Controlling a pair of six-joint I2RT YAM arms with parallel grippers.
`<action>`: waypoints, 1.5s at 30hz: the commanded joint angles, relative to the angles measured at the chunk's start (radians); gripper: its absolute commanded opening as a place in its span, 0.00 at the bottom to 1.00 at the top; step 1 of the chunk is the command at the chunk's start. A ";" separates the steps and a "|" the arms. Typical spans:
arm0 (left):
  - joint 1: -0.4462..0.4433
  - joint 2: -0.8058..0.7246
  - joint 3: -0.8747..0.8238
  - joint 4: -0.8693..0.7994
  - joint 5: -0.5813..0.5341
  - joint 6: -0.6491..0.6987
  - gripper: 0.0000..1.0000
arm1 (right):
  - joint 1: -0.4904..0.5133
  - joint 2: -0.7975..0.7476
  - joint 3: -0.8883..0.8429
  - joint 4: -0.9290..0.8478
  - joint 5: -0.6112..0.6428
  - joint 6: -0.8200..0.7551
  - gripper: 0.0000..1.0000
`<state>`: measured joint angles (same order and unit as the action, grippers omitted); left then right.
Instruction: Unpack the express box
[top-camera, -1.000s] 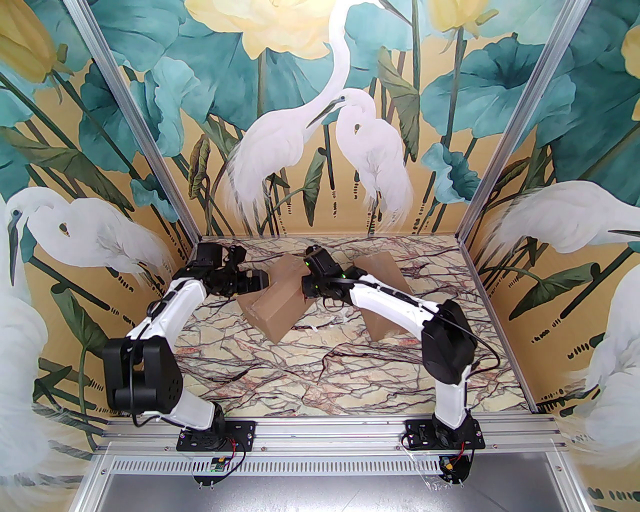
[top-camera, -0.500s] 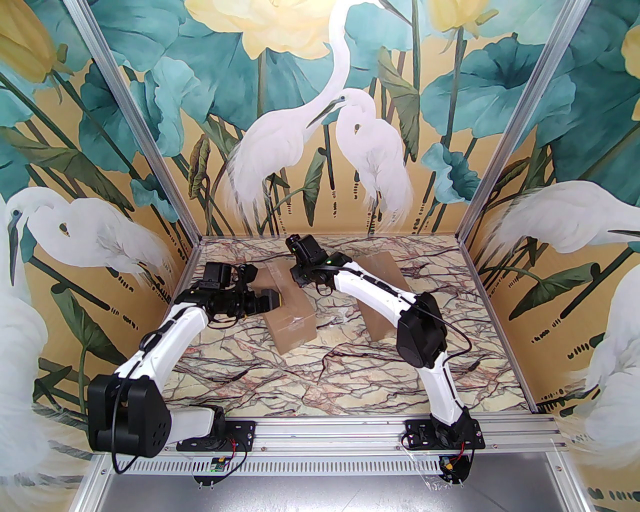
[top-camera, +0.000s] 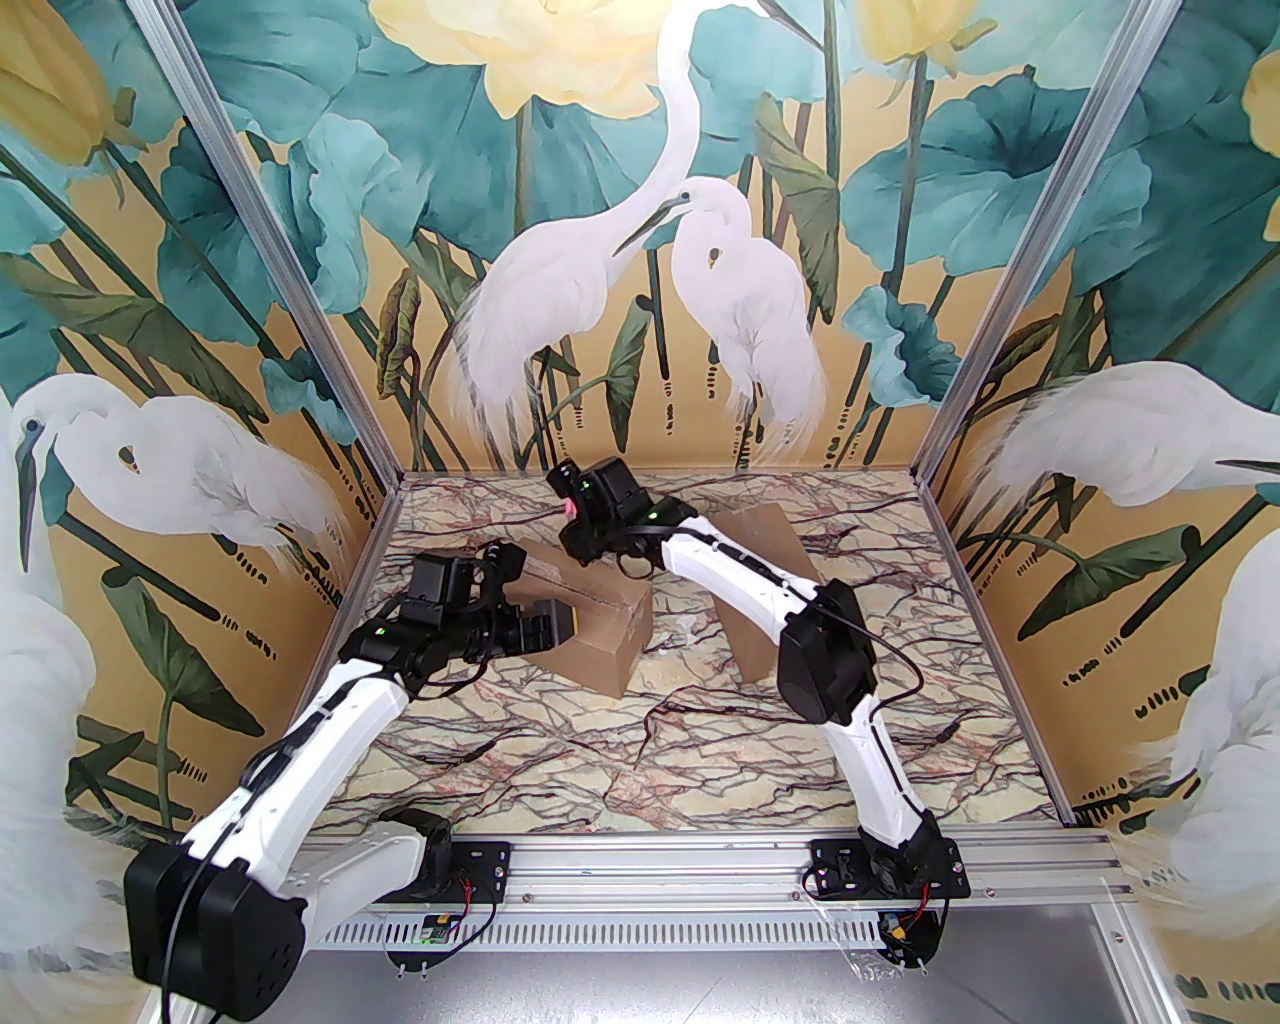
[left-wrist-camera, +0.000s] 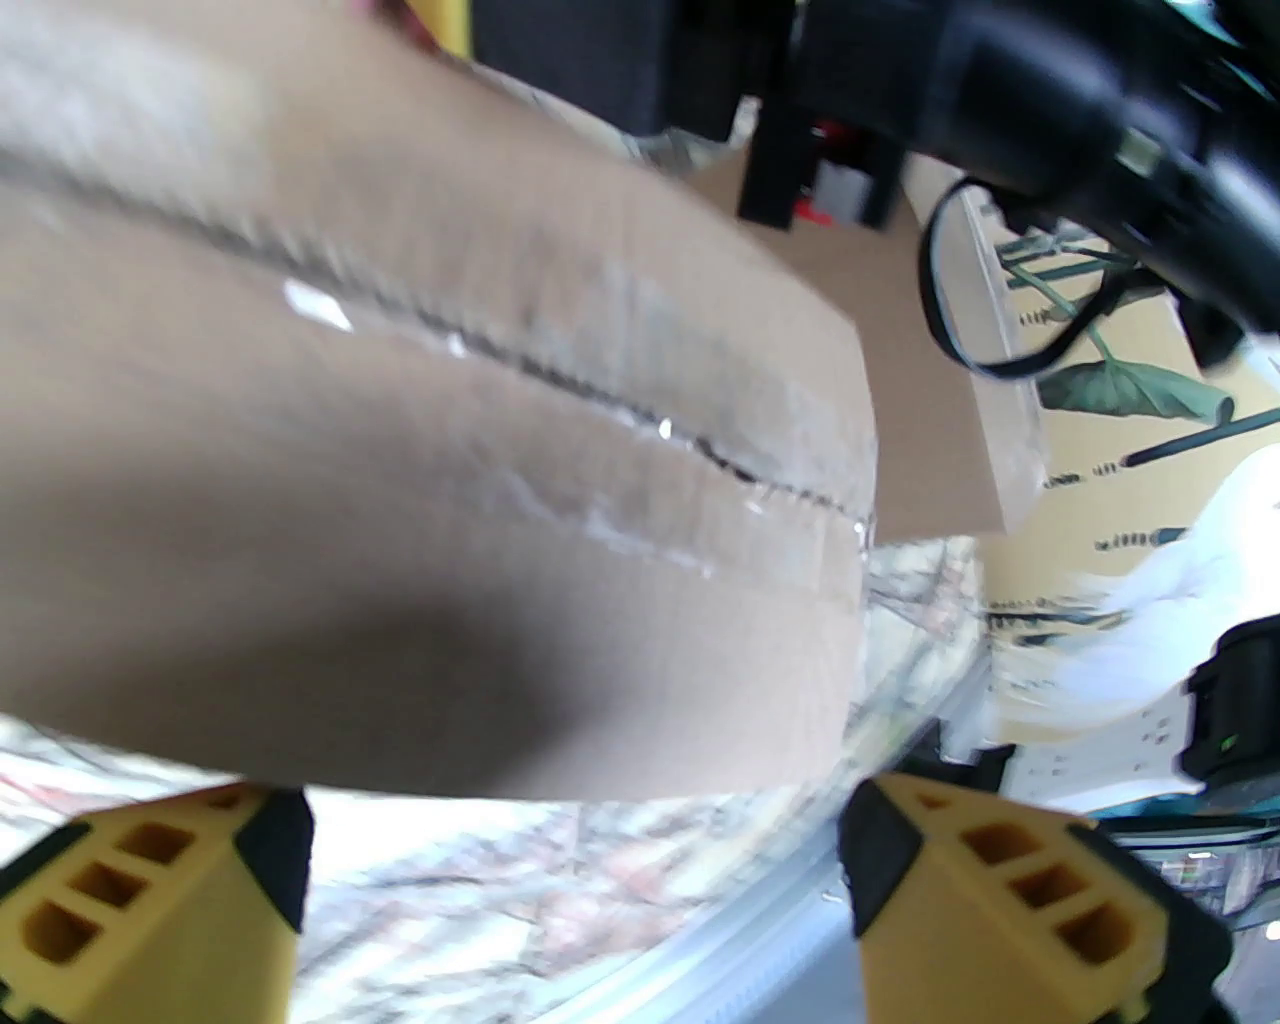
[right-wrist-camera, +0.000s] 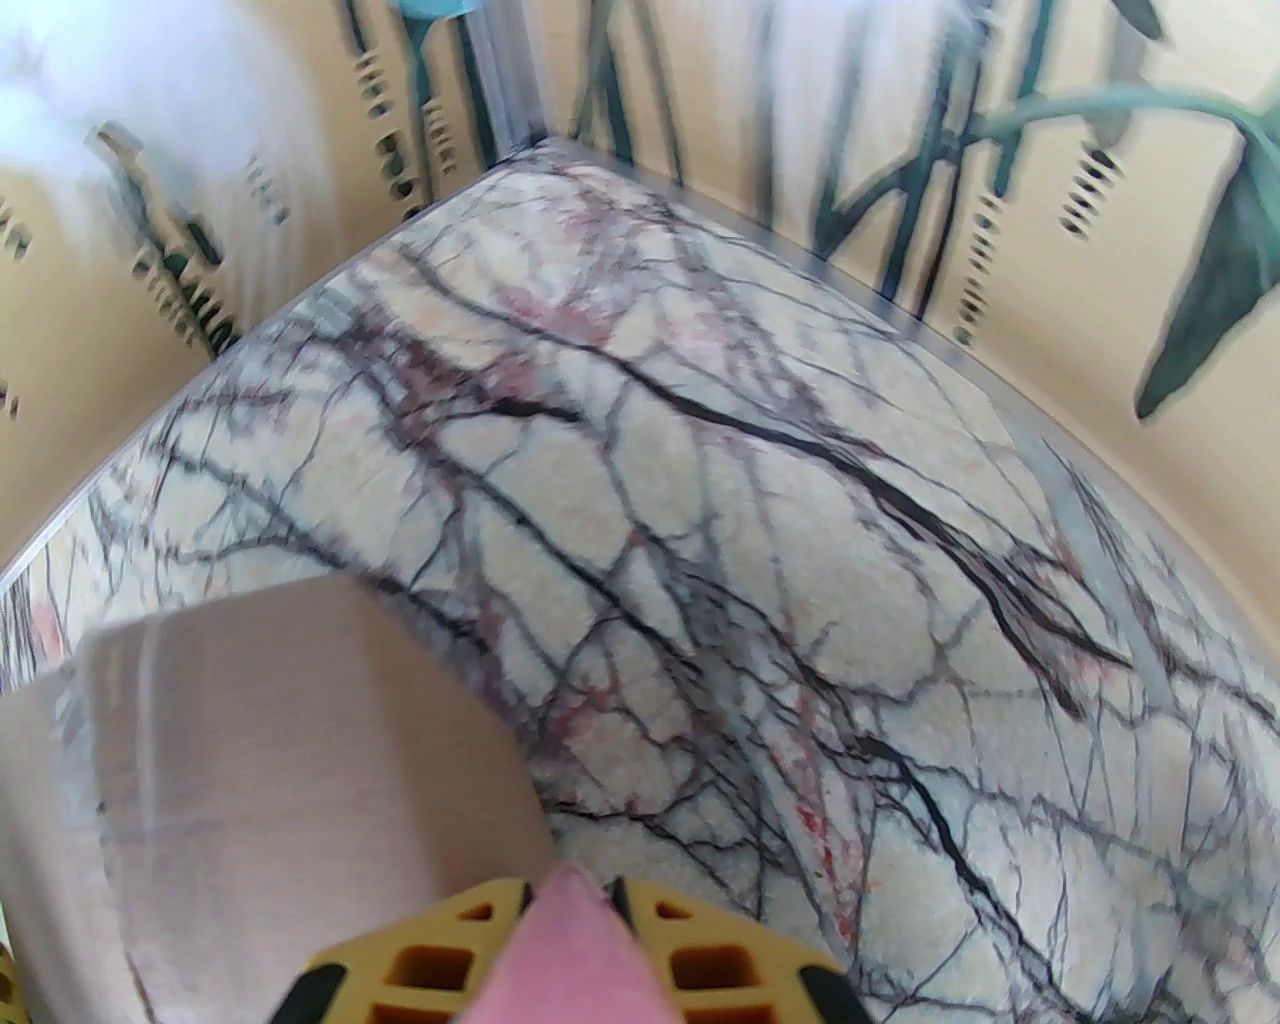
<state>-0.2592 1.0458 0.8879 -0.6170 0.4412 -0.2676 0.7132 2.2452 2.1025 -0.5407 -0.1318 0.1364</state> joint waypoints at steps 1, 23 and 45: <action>-0.028 -0.049 0.032 0.004 -0.131 0.195 0.89 | -0.076 -0.132 -0.031 0.086 0.036 0.190 0.00; -0.130 -0.057 -0.143 0.314 -0.030 1.461 1.00 | -0.113 -0.950 -1.172 0.626 0.141 0.895 0.00; -0.132 0.083 -0.144 0.426 0.058 1.393 1.00 | -0.052 -0.952 -1.324 0.767 0.186 1.068 0.00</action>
<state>-0.3828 1.1252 0.7444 -0.2363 0.4561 1.1629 0.6430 1.3231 0.8005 0.1947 0.0154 1.1603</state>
